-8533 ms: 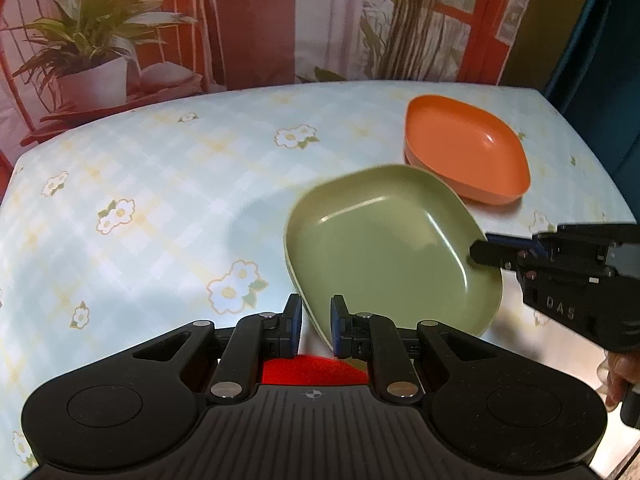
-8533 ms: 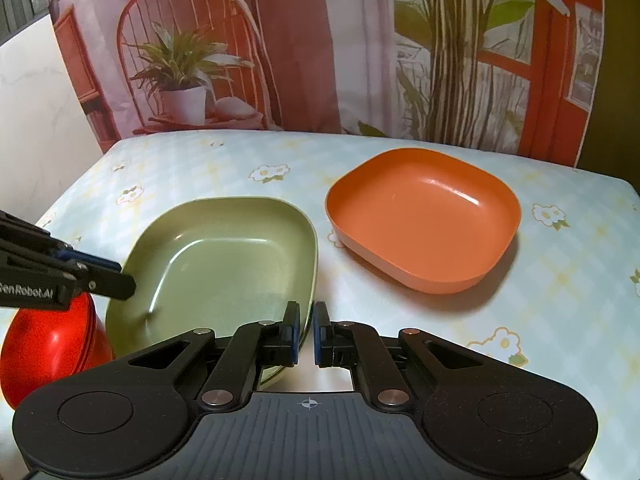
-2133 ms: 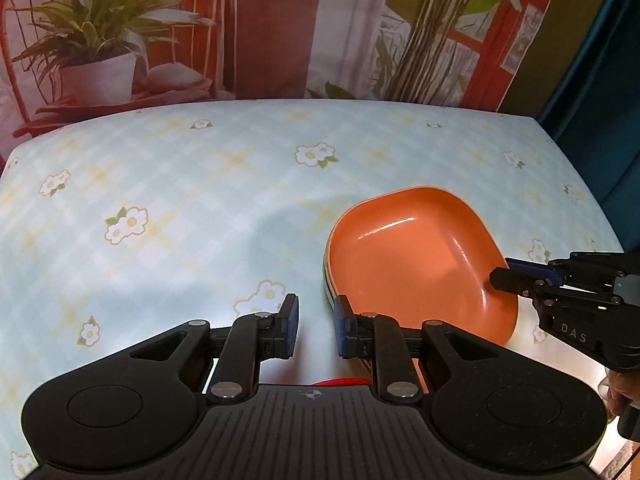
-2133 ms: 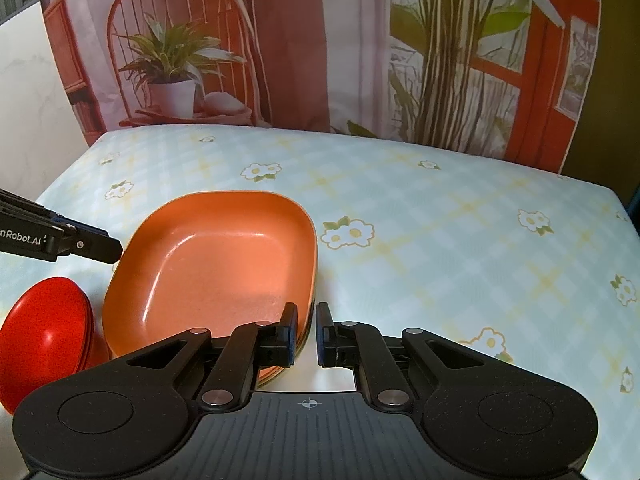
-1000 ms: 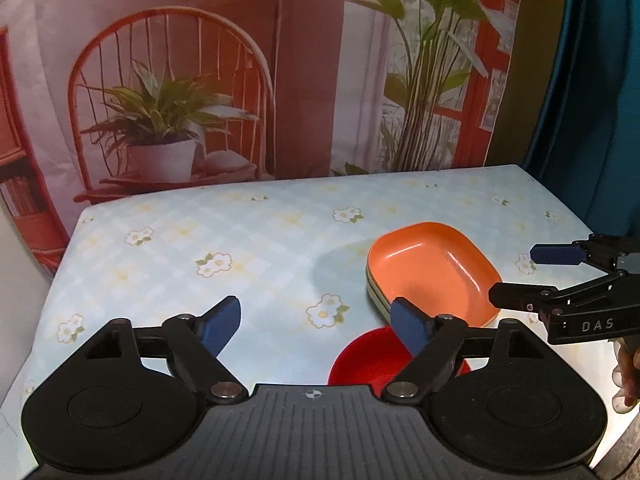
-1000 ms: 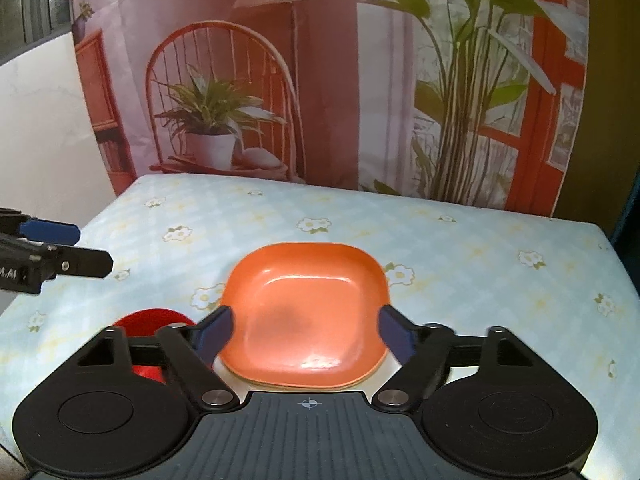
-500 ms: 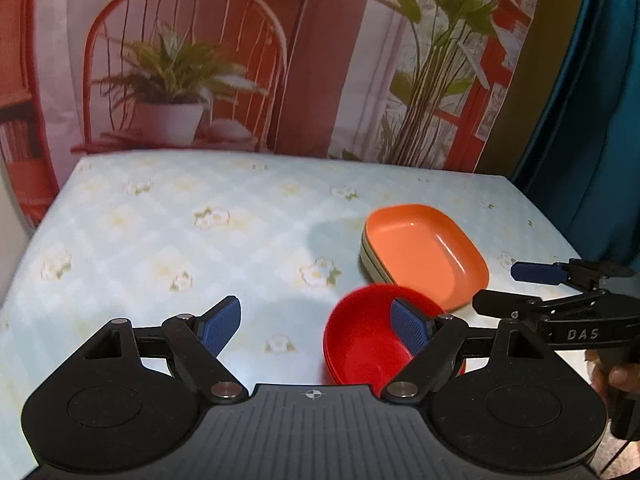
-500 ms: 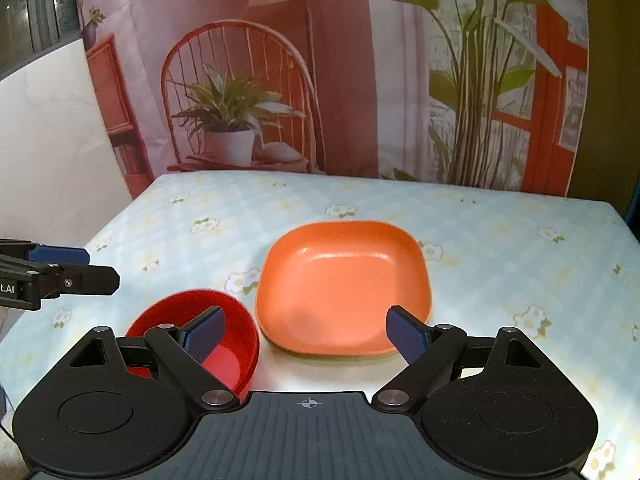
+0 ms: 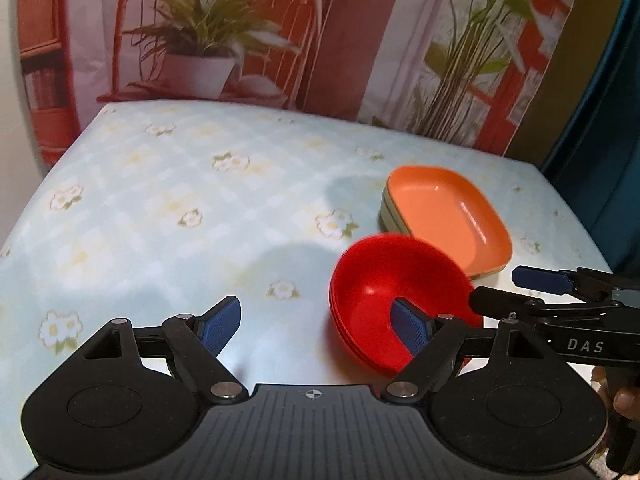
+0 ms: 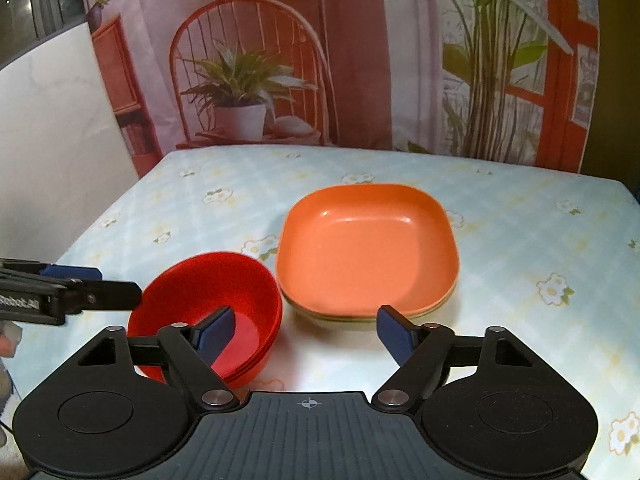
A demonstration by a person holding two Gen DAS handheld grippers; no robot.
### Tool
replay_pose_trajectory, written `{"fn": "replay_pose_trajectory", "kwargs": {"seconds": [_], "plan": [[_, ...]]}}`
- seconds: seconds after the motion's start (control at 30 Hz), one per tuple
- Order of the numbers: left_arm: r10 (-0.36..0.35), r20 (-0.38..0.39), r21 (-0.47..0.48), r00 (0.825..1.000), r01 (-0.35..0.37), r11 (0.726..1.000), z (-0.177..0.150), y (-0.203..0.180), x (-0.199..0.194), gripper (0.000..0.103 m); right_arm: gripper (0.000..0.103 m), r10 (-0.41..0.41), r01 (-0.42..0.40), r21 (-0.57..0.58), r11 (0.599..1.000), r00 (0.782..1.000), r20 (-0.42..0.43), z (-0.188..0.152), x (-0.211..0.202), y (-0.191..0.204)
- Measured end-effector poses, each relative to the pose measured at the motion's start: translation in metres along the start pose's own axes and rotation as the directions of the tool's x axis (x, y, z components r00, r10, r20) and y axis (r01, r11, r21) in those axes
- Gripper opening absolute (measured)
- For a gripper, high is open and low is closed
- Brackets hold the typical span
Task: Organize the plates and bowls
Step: 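Move both tools to the rim of the nested red bowls, then grasp the nested red bowls with both tools and lift them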
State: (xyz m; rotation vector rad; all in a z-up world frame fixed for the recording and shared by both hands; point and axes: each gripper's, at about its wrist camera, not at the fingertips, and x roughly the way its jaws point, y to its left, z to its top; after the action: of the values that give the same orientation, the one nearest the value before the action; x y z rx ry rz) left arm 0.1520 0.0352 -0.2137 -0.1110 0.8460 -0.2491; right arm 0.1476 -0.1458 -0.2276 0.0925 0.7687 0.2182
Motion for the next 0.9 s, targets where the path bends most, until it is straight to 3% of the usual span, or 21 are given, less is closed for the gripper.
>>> {"fn": "replay_pose_trajectory", "kwargs": {"seconds": [0.37, 0.53, 0.87, 0.9], "plan": [[-0.033, -0.013, -0.021, 0.999, 0.033, 0.999, -0.006, 0.003, 0.011, 0.076, 0.063, 0.050, -0.048, 0.029, 0.998, 0.997, -0.063, -0.010, 0.020, 0.006], [-0.059, -0.038, -0.042, 0.998, 0.058, 0.997, -0.005, 0.007, 0.022, 0.062, 0.058, 0.065, -0.061, 0.050, 0.997, 0.994, -0.089, -0.011, 0.032, 0.006], [-0.099, -0.076, -0.081, 0.992, 0.093, 0.992, -0.004, 0.010, 0.038, 0.051, 0.044, 0.108, -0.102, 0.057, 0.993, 0.989, -0.101, -0.012, 0.040, 0.009], [-0.102, -0.079, -0.083, 0.992, 0.096, 0.992, -0.004, 0.010, 0.038, 0.046, 0.043, 0.112, -0.107, 0.057, 0.993, 0.988, -0.102, -0.012, 0.040, 0.010]]}}
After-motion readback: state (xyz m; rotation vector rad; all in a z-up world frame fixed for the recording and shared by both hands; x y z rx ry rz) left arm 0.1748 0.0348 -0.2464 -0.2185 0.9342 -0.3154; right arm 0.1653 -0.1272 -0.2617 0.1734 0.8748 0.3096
